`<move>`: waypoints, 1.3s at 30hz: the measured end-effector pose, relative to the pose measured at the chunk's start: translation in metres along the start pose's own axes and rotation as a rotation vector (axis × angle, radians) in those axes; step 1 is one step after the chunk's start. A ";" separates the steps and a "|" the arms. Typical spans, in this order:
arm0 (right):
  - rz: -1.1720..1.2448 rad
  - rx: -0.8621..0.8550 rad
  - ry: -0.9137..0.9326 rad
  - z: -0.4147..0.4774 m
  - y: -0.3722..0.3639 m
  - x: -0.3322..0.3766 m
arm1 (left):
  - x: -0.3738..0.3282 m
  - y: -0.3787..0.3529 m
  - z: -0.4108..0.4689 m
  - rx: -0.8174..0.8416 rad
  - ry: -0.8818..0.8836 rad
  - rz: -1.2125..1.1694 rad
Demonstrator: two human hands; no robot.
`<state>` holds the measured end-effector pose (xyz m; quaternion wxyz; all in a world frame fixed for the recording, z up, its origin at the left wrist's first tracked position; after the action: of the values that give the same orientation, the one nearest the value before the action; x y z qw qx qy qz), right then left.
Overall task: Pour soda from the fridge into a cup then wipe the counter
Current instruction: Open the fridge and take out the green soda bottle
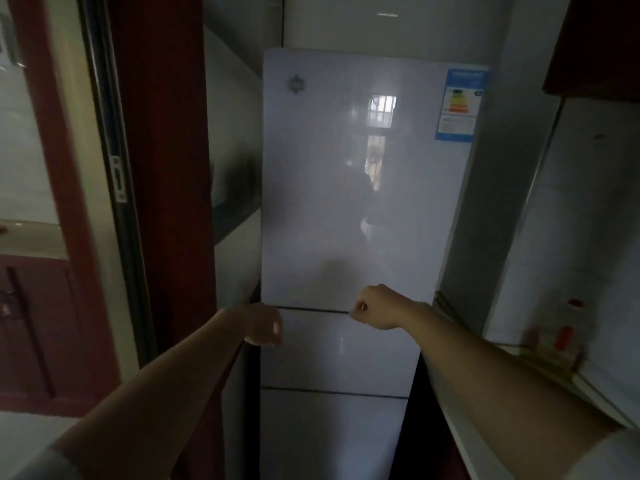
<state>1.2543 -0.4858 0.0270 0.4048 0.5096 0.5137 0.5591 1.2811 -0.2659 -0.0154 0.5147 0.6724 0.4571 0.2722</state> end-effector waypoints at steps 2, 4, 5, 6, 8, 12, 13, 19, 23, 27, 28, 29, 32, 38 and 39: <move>-0.033 0.009 0.038 0.031 -0.003 0.005 | 0.008 0.012 0.025 -0.020 -0.005 0.036; -0.077 0.097 0.055 0.059 -0.019 0.008 | 0.018 0.015 0.051 -0.009 0.011 0.082; -0.087 0.114 0.068 0.073 -0.025 0.009 | 0.024 0.018 0.063 -0.011 0.029 0.113; -0.078 0.107 0.082 0.088 -0.028 0.010 | 0.031 0.021 0.075 -0.023 0.054 0.148; -0.085 0.093 0.107 0.123 -0.031 0.007 | 0.049 0.029 0.100 -0.051 0.109 0.156; -0.236 0.062 0.256 0.191 -0.023 0.018 | 0.089 0.035 0.148 -0.090 0.230 0.107; -0.247 0.026 0.297 0.207 -0.017 0.024 | 0.098 0.037 0.157 -0.100 0.260 0.075; -0.450 -0.228 0.591 0.282 0.033 0.082 | 0.138 0.091 0.190 -0.262 0.453 -0.235; -0.496 -0.482 0.860 0.313 0.079 0.130 | 0.159 0.122 0.208 -0.508 0.456 -0.511; -0.633 -0.731 0.917 0.335 0.111 0.169 | 0.162 0.139 0.229 -0.667 0.350 -0.812; -0.691 -0.762 0.908 0.338 0.117 0.176 | 0.160 0.139 0.234 -0.665 0.321 -0.840; -0.783 -0.750 0.866 0.345 0.117 0.180 | 0.159 0.138 0.240 -0.630 0.301 -0.828; -1.061 -0.672 0.690 0.364 0.107 0.184 | 0.161 0.131 0.250 -0.579 0.276 -0.827; -1.122 -0.598 0.526 0.387 0.097 0.189 | 0.170 0.119 0.258 -0.678 0.231 -0.932; -1.133 -0.582 0.509 0.386 0.096 0.189 | 0.169 0.119 0.257 -0.695 0.216 -0.934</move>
<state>1.6125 -0.2532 0.1327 0.6221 -0.1147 0.6089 0.4787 1.6094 -0.2346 -0.0042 0.7204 0.1604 0.6387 0.2174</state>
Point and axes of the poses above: each hand's wrist, its own z-axis towards the middle knuckle, its own y-axis out of the back of the hand, x = y × z, the point moved 7 cm from there along z, towards the middle knuckle, and after that the axes turned 4 degrees about -z, right-handed, at the moved point
